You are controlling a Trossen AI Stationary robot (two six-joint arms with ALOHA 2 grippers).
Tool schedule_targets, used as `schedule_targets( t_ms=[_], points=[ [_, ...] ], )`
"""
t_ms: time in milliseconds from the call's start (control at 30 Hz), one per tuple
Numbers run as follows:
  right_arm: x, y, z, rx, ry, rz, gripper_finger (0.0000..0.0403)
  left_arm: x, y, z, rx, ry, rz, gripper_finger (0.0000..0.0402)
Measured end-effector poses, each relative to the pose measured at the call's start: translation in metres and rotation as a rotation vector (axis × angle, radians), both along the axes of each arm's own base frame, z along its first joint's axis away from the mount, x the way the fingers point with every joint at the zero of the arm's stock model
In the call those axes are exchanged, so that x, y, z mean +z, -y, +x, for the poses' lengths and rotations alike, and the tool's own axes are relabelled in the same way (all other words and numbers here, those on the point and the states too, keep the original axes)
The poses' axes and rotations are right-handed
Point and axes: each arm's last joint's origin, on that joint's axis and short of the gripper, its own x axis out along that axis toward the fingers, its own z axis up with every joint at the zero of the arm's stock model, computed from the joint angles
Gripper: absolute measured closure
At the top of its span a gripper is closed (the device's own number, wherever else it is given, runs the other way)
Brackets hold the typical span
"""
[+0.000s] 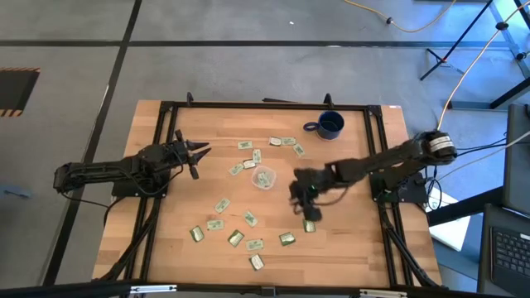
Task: Pick and place Stevia / Truvia into bins
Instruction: Put the green stevia packet into the container
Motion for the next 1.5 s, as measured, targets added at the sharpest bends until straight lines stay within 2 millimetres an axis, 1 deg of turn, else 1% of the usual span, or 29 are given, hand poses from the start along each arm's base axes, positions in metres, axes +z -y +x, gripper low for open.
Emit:
schedule_targets(
  t_ms=[133, 233, 400, 500, 633, 867, 1000, 1100, 1333, 1433, 1500],
  points=[
    [-0.018, -0.027, -0.018, 0.025, -0.088, 0.04, 0.0325, 0.0, 0.0, 0.0, 0.001, 0.0, 0.0, 0.0315],
    [-0.029, -0.045, -0.028, 0.014, -0.112, 0.045, 0.0325, 0.0, 0.0, 0.0, 0.002, 0.0, 0.0, 0.0315],
    [-0.033, -0.064, -0.039, -0.014, -0.112, -0.02, 0.0325, 0.0, 0.0, 0.0, 0.003, -0.005, -0.001, 0.0315],
    [-0.035, -0.07, -0.042, -0.015, -0.099, -0.058, 0.0325, 0.0, 0.0, 0.0, 0.003, -0.005, -0.001, 0.0316],
    [-0.041, -0.074, -0.043, -0.034, -0.121, -0.071, 0.0325, 0.0, 0.0, 0.0, 0.002, -0.005, -0.001, 0.0316],
    [-0.064, -0.074, -0.041, -0.078, -0.211, -0.107, 0.0325, -0.001, 0.0, 0.0, 0.002, -0.006, -0.001, 0.0316],
    [-0.069, -0.075, -0.039, -0.095, -0.223, -0.112, 0.0326, -0.001, 0.0, 0.0, 0.002, -0.006, -0.001, 0.0315],
    [-0.07, -0.075, -0.04, -0.104, -0.233, -0.112, 0.0339, -0.001, 0.0, 0.0, 0.003, -0.006, -0.001, 0.0315],
    [-0.069, -0.074, -0.041, -0.083, -0.234, -0.128, 0.039, -0.001, 0.0, 0.0, 0.002, -0.006, -0.001, 0.0315],
    [-0.066, -0.074, -0.041, -0.067, -0.228, -0.134, 0.0399, -0.001, 0.0, 0.0, 0.003, -0.006, -0.002, 0.0316],
    [-0.063, -0.072, -0.042, -0.058, -0.23, -0.172, 0.0397, -0.001, 0.0, 0.0, 0.003, -0.006, -0.002, 0.0315]
  ],
)
